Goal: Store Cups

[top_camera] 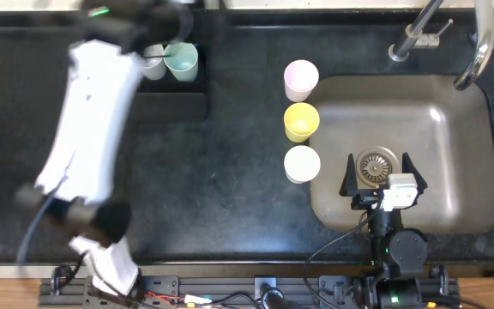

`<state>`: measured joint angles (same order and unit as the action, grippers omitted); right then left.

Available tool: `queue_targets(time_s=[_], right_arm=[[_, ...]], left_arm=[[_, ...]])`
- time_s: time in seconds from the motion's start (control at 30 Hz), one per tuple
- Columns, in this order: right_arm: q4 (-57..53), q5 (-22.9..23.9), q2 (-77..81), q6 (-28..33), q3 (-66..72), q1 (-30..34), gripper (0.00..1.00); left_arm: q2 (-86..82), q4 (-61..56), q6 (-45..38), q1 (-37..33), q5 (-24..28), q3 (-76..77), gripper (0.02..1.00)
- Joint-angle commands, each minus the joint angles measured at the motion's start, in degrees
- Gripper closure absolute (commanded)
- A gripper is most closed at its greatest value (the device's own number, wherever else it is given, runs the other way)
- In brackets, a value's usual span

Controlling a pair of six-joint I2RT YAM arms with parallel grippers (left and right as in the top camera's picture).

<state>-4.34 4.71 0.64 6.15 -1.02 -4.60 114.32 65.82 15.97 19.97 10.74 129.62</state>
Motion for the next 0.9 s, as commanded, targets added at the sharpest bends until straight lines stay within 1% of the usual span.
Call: queue_targets(time_s=[0.03,0.13,0.33,0.8,0.9], right_arm=[[0.28,-0.26,-0.39,-0.39,0.76,-0.31,0.005],[0.28,-0.26,-0.39,-0.39,0.76,-0.31,0.003],[0.28,-0.26,-0.39,-0.39,0.76,-0.31,0.003],[0.28,-0.26,-0.39,-0.39,0.76,-0.31,0.003],[0.28,-0.26,-0.39,-0.39,0.76,-0.31,0.005]], left_arm=[[9.94,4.85,11.32,8.24,-6.99,10.51,0.018],[14.8,4.79,14.71,11.04,-7.21,11.65,0.018],[18.64,4.81,18.64,11.61,-6.71,11.67,0.018],[24.24,3.72,22.05,12.85,-5.64,11.67,0.018],[25.44,3.72,22.12,12.85,-4.76,11.67,0.018]])
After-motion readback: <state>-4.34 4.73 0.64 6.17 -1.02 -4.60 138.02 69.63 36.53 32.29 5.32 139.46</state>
